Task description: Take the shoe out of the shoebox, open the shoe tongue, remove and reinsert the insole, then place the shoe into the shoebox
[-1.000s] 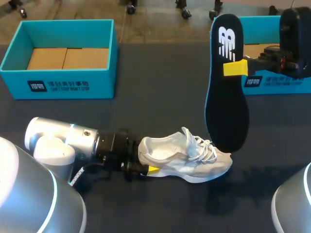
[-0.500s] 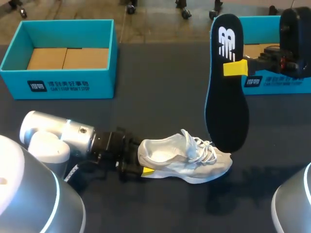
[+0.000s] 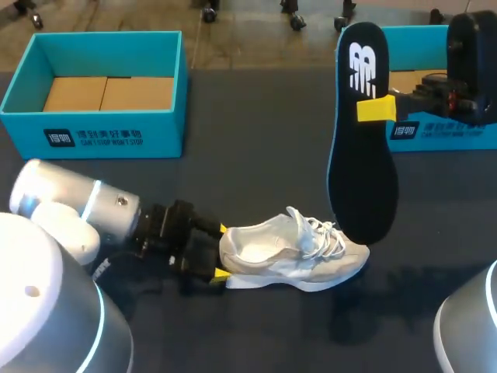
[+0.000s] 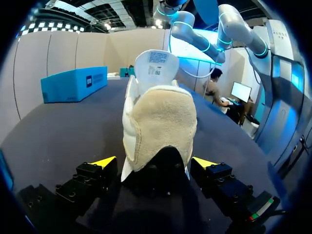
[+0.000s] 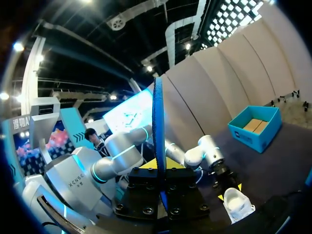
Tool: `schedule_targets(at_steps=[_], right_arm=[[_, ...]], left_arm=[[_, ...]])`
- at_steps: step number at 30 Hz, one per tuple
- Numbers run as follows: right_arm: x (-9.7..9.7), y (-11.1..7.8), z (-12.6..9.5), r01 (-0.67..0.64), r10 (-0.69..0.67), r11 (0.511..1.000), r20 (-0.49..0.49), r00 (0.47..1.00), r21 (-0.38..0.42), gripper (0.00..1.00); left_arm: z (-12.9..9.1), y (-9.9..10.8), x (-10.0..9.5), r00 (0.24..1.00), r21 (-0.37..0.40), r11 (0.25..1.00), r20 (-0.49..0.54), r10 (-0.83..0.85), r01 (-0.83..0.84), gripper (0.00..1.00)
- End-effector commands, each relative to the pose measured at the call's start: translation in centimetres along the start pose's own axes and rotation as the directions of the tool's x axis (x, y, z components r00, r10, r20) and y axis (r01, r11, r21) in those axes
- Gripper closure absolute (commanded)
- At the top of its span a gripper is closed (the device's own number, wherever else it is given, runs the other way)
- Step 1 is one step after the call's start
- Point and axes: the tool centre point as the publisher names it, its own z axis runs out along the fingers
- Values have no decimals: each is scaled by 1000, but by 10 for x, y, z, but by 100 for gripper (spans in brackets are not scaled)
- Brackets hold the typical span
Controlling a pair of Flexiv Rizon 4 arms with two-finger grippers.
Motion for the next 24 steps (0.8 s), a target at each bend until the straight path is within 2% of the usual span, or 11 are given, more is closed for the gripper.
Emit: schedule_targets(at_steps=[1, 10, 13, 15, 16, 17, 24], right_arm=[[-1, 1, 1, -2, 2, 1000, 0, 1000, 3, 100], [-1, 1, 1, -2, 2, 1000, 0, 1000, 3, 100], [-1, 1, 1, -2, 2, 1000, 0, 1000, 3, 100], [-1, 1, 1, -2, 2, 1000, 0, 1000, 3, 100], [-1, 1, 1, -2, 2, 1000, 0, 1000, 3, 100], [-1, 1, 1, -2, 2, 1000, 0, 1000, 3, 100], [-1, 1, 1, -2, 2, 1000, 0, 1000, 3, 100]], left_arm=[[-9, -9, 4, 1000, -63, 998, -2, -4, 4, 0], [-9, -9, 4, 1000, -63, 998, -2, -4, 4, 0], [-18, -10, 4, 999, -143, 989, 20, -37, 39, 0], [-23, -13, 3, 981, -240, 953, 4, -192, 187, 0], [-25, -15, 1, 977, -276, 939, 14, -211, 207, 0], [-31, -21, 2, 984, -347, 922, 41, -171, 175, 0], [-31, -21, 2, 984, -347, 922, 41, -171, 175, 0]])
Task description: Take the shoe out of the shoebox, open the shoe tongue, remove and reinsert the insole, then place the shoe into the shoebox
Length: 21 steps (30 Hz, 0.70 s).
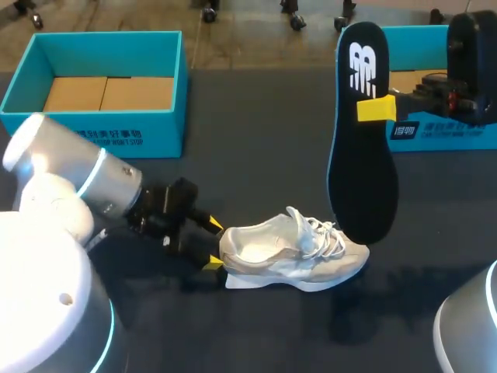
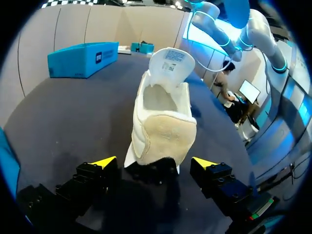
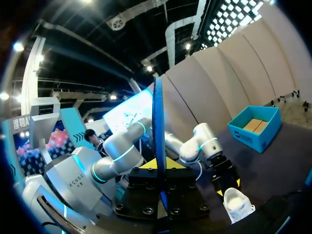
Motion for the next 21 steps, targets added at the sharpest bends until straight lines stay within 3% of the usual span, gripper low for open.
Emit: schedule_targets(at_steps=[1, 15, 21], right_arm=[[-1, 1, 2, -2, 2, 1000, 0, 1000, 2, 100], [-1, 1, 2, -2, 2, 1000, 0, 1000, 2, 100], [-1, 1, 2, -2, 2, 1000, 0, 1000, 2, 100]], left_arm=[[-3, -8, 1, 1000, -113, 994, 1, -3, 3, 0], [-5, -10, 1, 1000, -109, 994, -8, 0, -1, 0], [-19, -25, 12, 983, -218, 961, -95, 155, -173, 0]])
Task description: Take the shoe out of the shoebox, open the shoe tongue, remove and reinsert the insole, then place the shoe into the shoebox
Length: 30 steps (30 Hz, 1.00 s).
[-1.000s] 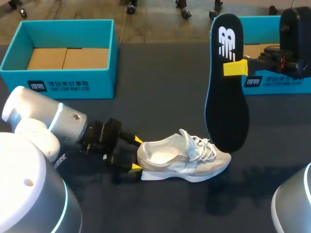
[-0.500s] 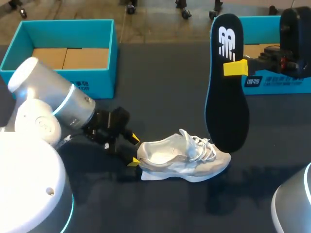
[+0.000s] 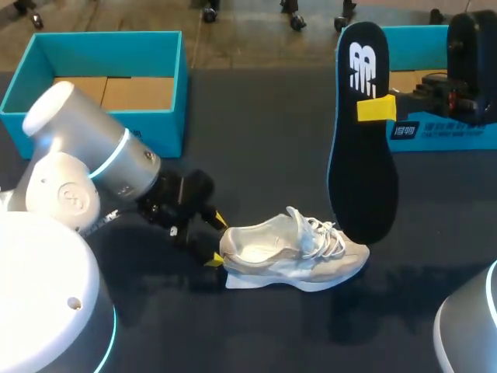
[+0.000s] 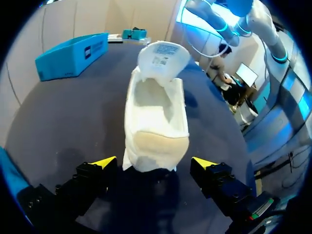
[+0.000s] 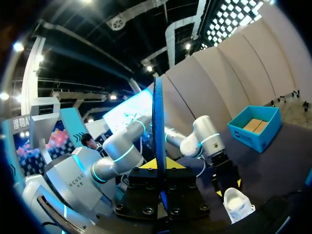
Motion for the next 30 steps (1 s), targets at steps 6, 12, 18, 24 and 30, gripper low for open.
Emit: schedule_targets(at_steps=[6, 12, 18, 24, 30], right_arm=[[-1, 1, 2, -2, 2, 1000, 0, 1000, 2, 100], [-1, 1, 2, -2, 2, 1000, 0, 1000, 2, 100], [-1, 1, 2, -2, 2, 1000, 0, 1000, 2, 100], [-1, 1, 2, -2, 2, 1000, 0, 1000, 2, 100], [-1, 1, 2, -2, 2, 1000, 0, 1000, 2, 100]], left_arm=[[-24, -17, 12, 994, -245, 964, -62, 93, -106, 0], [-26, -25, 17, 993, -347, 931, -3, 114, -108, 0], [-29, -28, 24, 985, -402, 909, 75, 156, -114, 0], [-27, -32, 25, 983, -402, 911, 111, 147, -91, 0], [-25, -34, 27, 983, -423, 901, 105, 151, -93, 0]])
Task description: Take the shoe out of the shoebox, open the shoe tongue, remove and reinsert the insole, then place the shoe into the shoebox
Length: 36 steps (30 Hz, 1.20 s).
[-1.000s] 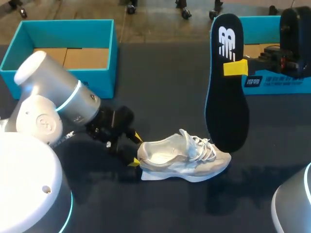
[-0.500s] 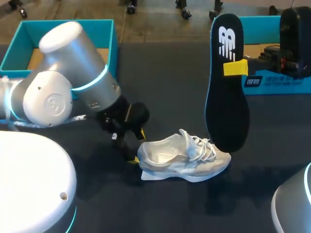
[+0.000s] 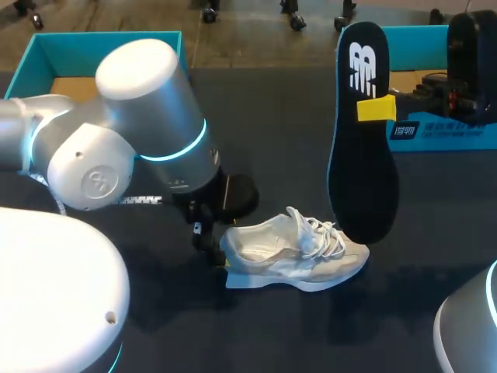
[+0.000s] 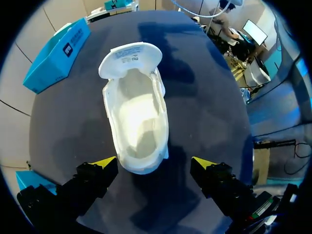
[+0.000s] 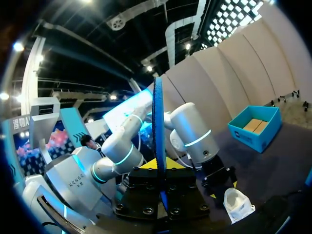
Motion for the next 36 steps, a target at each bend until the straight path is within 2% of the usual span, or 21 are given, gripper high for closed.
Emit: schedule_targets(at_steps=[1, 5, 10, 15, 26, 36], right_arm=[[-1, 0, 2, -1, 1, 1000, 0, 1000, 2, 100], [-1, 0, 2, -1, 1, 1000, 0, 1000, 2, 100], [-1, 0, 2, -1, 1, 1000, 0, 1000, 2, 100], [-1, 0, 2, -1, 1, 1000, 0, 1000, 2, 100], [-1, 0, 2, -1, 1, 1000, 0, 1000, 2, 100], [-1, 0, 2, -1, 1, 1000, 0, 1000, 2, 100]], left_arm=[[1, -3, 2, 1000, -5, 1000, 0, 2, -2, 0], [2, -10, -5, 1000, -24, 1000, -1, -6, 6, 0], [-13, -31, -15, 999, -46, 999, 46, -10, 12, 0], [-12, -48, -26, 998, -52, 999, 60, 7, -4, 0], [29, -62, -64, 997, -59, 998, 81, -14, 19, 0], [59, -59, -70, 997, -31, 998, 56, -50, 52, 0]])
